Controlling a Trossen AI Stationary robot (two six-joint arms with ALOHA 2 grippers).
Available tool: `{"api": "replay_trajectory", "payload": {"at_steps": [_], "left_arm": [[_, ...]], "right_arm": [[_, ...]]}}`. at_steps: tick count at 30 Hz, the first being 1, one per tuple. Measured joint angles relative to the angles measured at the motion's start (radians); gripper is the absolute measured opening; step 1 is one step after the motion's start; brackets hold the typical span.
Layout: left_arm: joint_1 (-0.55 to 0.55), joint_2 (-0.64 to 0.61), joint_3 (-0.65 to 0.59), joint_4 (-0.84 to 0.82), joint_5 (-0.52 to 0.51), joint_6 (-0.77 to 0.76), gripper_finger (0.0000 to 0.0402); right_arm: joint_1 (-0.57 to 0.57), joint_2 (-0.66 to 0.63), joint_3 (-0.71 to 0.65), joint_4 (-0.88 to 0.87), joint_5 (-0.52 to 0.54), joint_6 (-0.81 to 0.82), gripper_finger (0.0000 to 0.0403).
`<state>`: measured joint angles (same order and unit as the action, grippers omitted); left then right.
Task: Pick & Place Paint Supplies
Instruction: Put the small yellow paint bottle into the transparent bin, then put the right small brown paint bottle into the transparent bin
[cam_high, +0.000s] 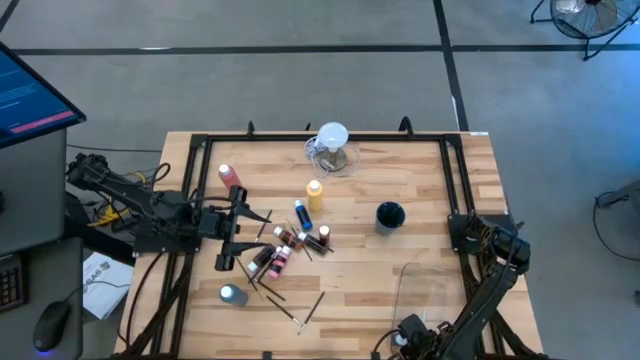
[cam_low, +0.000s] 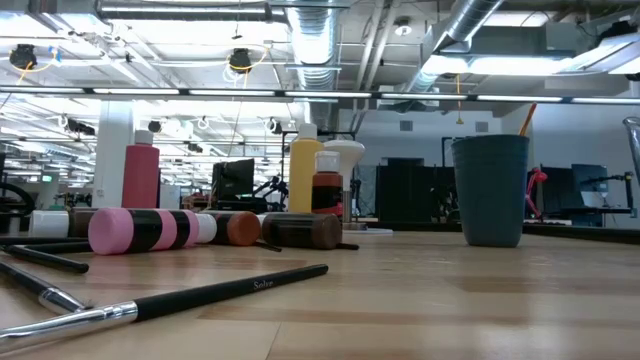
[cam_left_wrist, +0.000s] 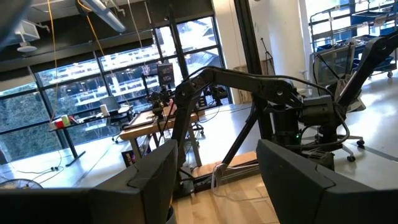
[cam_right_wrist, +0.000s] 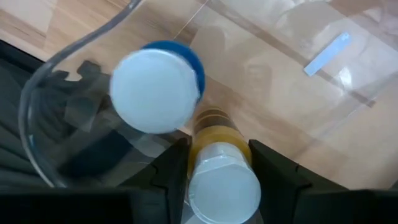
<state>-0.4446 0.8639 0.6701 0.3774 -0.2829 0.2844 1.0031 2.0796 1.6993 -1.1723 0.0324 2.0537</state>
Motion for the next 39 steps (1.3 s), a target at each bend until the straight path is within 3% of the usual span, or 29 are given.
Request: {"api": "replay_trajectory", "payload": {"at_steps": [5, 19, 34, 39], "left_arm": [[0.0, 0.0, 0.0, 0.001, 0.0, 0.0, 0.0209], [0.0, 0.0, 0.0, 0.003, 0.0, 0.0, 0.0209], [0.0, 0.001, 0.0, 0.005, 0.0, 0.007, 0.0209], [0.0, 0.002, 0.0, 0.005, 0.0, 0.008, 0.0209]], "right_arm": [[0.0, 0.0, 0.0, 0.002, 0.001, -0.005, 0.015], [-0.005, 0.004, 0.002, 0.005, -0.006, -0.041, 0.0263], [-0.06, 0.002, 0.165, -0.334, 0.028, -0.189, 0.027], [-0.071, 0.002, 0.188, -0.366, 0.042, -0.208, 0.027]]}}
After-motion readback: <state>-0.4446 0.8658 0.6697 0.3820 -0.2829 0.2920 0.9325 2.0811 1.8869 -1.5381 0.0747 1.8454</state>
